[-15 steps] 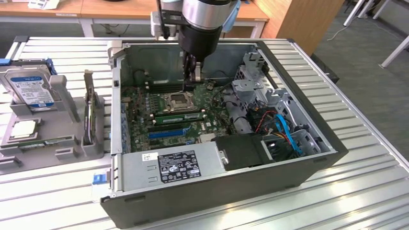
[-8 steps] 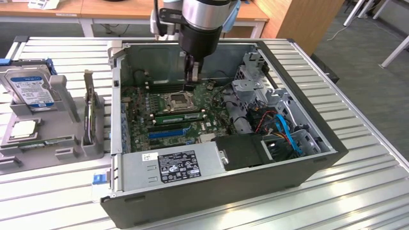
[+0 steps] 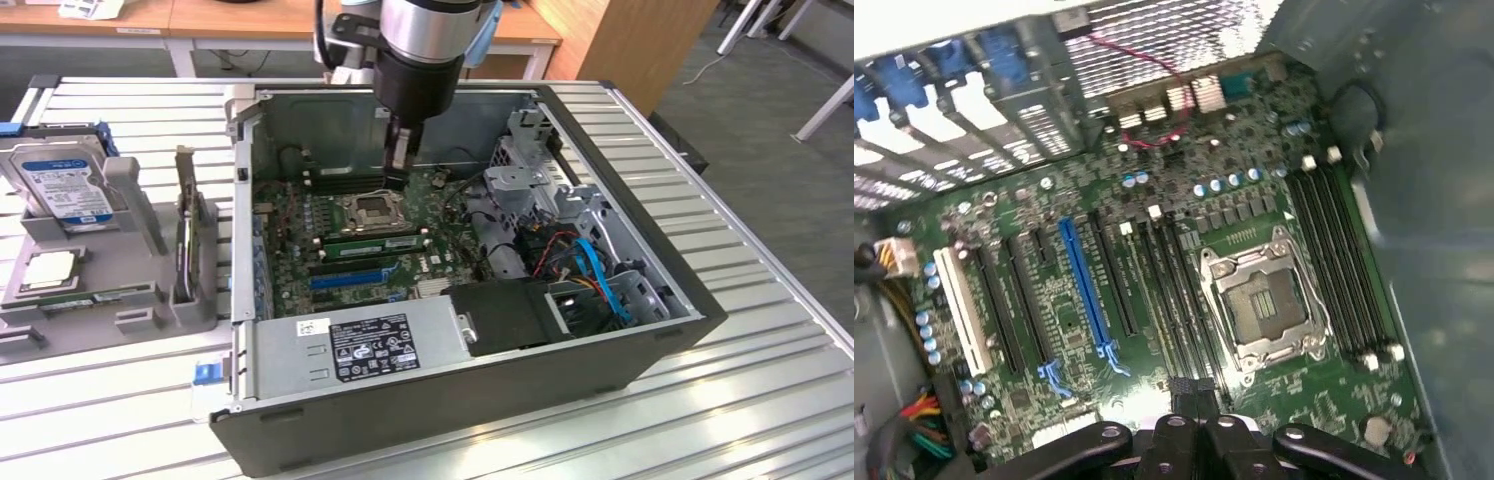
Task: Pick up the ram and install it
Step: 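Press down the ram until it locks into place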
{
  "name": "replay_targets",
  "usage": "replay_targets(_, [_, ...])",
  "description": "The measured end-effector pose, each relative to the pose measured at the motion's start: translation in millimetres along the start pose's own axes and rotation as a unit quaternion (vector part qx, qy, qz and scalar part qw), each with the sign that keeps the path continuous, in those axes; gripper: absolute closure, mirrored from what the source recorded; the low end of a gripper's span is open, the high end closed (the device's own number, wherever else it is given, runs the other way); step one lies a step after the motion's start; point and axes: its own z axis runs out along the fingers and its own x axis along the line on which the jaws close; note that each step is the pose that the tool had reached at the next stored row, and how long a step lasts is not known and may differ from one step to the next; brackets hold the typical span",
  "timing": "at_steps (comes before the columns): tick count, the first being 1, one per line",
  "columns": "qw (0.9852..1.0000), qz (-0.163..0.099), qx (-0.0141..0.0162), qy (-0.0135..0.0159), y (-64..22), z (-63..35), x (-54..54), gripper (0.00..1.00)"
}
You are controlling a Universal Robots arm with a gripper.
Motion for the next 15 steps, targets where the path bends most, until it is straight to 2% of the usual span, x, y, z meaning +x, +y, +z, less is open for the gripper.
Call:
replay_targets(4, [0.9993,0.036,0.0027,-0.0019,0.0,0.3,0.0,0.90])
replay_targets(8, [0.9974,0.072,0.0054,-0.0038,-0.1,0.6,0.1,0.90])
replay_targets(12, [0.9940,0.109,0.0081,-0.0057,-0.1,0.9,0.1,0.90])
replay_targets(15, [0.9907,0.135,0.0101,-0.0071,-0.1,1.2,0.1,0.90])
